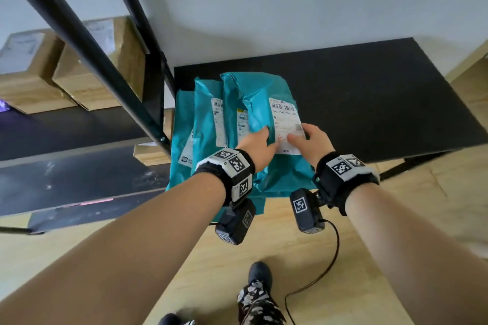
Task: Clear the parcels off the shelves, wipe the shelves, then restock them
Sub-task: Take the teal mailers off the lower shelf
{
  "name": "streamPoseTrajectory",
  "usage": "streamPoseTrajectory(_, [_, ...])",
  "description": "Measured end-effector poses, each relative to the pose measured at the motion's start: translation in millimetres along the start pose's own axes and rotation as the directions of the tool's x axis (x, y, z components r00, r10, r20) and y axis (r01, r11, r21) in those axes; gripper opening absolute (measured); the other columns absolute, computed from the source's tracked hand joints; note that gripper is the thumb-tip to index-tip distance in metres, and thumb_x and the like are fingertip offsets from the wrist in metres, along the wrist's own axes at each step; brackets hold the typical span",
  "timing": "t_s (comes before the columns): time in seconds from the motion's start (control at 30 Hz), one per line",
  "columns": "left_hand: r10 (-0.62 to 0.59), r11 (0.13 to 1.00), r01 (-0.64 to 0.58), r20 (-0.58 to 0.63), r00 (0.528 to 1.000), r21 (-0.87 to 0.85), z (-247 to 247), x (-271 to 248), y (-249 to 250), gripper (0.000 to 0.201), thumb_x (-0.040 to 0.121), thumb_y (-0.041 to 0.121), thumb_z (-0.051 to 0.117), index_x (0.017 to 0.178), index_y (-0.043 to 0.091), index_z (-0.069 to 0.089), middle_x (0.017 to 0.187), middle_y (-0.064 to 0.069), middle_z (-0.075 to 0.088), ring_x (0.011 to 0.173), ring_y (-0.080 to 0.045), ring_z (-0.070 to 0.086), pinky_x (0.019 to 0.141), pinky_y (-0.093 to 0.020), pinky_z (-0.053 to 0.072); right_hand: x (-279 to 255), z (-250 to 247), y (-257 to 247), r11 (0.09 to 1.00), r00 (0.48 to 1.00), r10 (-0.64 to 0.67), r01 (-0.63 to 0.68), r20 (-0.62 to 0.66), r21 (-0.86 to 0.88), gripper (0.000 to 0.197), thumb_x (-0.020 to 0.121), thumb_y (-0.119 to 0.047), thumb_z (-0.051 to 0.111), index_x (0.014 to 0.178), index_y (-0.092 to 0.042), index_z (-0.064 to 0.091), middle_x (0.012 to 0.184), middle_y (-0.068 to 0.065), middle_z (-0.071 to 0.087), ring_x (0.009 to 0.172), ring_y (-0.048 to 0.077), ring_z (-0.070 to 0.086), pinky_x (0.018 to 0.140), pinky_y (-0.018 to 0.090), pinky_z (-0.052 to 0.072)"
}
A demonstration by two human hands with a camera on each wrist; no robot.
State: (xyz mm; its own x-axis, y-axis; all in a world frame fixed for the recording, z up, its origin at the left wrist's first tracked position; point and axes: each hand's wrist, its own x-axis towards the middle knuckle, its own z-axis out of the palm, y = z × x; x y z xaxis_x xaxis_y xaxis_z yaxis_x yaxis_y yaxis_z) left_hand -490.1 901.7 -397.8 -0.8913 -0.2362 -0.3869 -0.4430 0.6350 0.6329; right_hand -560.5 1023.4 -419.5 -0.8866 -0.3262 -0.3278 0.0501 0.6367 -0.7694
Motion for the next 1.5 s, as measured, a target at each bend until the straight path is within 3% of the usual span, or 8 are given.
streamPoseTrajectory(0.17, [-0.027,1.0,0.027,0.0,1.0,-0.006,1,-5,-3,0.028,0.097,0.022,0.046,0.118,0.004,0.045,0.116,-0.018,0.057,0.108,-0.032,0.055,0.081,-0.03,0.041,-7,-2,-8,0.996,0.999,0.028,-0.03,-0.033,-0.085,0.036,0.092,-0.011,0.051,0.126,0.002,0.049,0.126,0.015,0.055,0.116,0.03,0.052,0.081,0.028,0.038])
streamPoseTrajectory(0.27, [-0.041,0.998,0.041,-0.005,0.999,-0.039,-7,-15,-12,0.047,0.098,0.023,0.044,0.14,0.005,0.033,0.139,-0.017,0.045,0.128,-0.029,0.044,0.103,-0.035,0.039,-9,2,-14,0.989,0.993,-0.071,0.058,-0.09,-0.139,0.015,0.089,-0.009,0.05,0.1,-0.007,0.059,0.105,0.014,0.063,0.096,0.029,0.06,0.067,0.027,0.036])
streamPoseTrajectory(0.37, [-0.04,0.994,0.035,-0.043,0.998,-0.1,-21,-32,-24,0.052,0.099,0.021,0.043,0.146,0.009,0.026,0.145,-0.014,0.04,0.132,-0.025,0.04,0.109,-0.035,0.034,-21,11,-32,0.975,0.978,-0.162,0.138,-0.134,-0.175,0.011,0.086,-0.007,0.048,0.086,-0.006,0.059,0.09,0.013,0.059,0.083,0.029,0.055,0.067,0.029,0.037])
streamPoseTrajectory(0.5, [-0.016,0.996,0.003,-0.139,0.99,-0.09,-46,-64,-51,0.045,0.099,0.018,0.042,0.142,0.008,0.035,0.132,-0.011,0.053,0.121,-0.024,0.05,0.098,-0.027,0.039,-47,39,-65,0.959,0.961,-0.228,0.194,-0.155,-0.205,0.037,0.091,-0.013,0.051,0.127,-0.005,0.055,0.132,0.01,0.053,0.123,0.025,0.048,0.1,0.027,0.033])
streamPoseTrajectory(0.77, [-0.03,0.997,0.011,-0.25,0.968,-0.077,-105,-142,-165,0.034,0.096,0.014,0.044,0.128,0.009,0.054,0.121,-0.012,0.062,0.11,-0.027,0.057,0.085,-0.026,0.043,-117,170,-121,0.958,0.961,-0.27,0.261,-0.059,-0.12,0.035,0.091,-0.008,0.052,0.125,-0.005,0.059,0.126,0.013,0.06,0.119,0.024,0.055,0.101,0.025,0.035])
streamPoseTrajectory(0.97, [-0.147,0.987,0.127,-0.227,0.963,-0.098,-132,-170,-282,0.038,0.098,0.02,0.042,0.135,0.01,0.048,0.131,-0.01,0.055,0.115,-0.024,0.054,0.089,-0.022,0.039,-147,282,-132,0.985,0.984,-0.17,0.172,0.046,-0.032,0.033,0.091,-0.01,0.053,0.121,-0.002,0.06,0.122,0.014,0.063,0.114,0.024,0.058,0.101,0.031,0.042])
streamPoseTrajectory(1.2, [-0.269,0.96,0.248,-0.192,0.944,-0.127,-134,-109,-372,0.039,0.097,0.018,0.042,0.135,0.009,0.047,0.128,-0.011,0.057,0.11,-0.026,0.056,0.088,-0.029,0.044,-83,376,-123,0.993,0.989,-0.042,0.057,0.142,-0.1,0.035,0.095,-0.021,0.05,0.115,0.007,0.058,0.117,0.021,0.062,0.111,0.034,0.057,0.098,0.043,0.043])
streamPoseTrajectory(1.5, [-0.298,0.955,0.285,-0.267,0.916,-0.086,-102,48,-474,0.031,0.096,0.023,0.049,0.119,0.003,0.055,0.121,-0.014,0.061,0.109,-0.03,0.057,0.087,-0.031,0.042,80,469,-59,0.991,0.99,0.131,-0.13,0.051,-0.03,0.062,0.095,-0.031,0.052,0.146,-0.007,0.028,0.148,0.011,0.037,0.135,0.024,0.036,0.107,0.027,0.027])
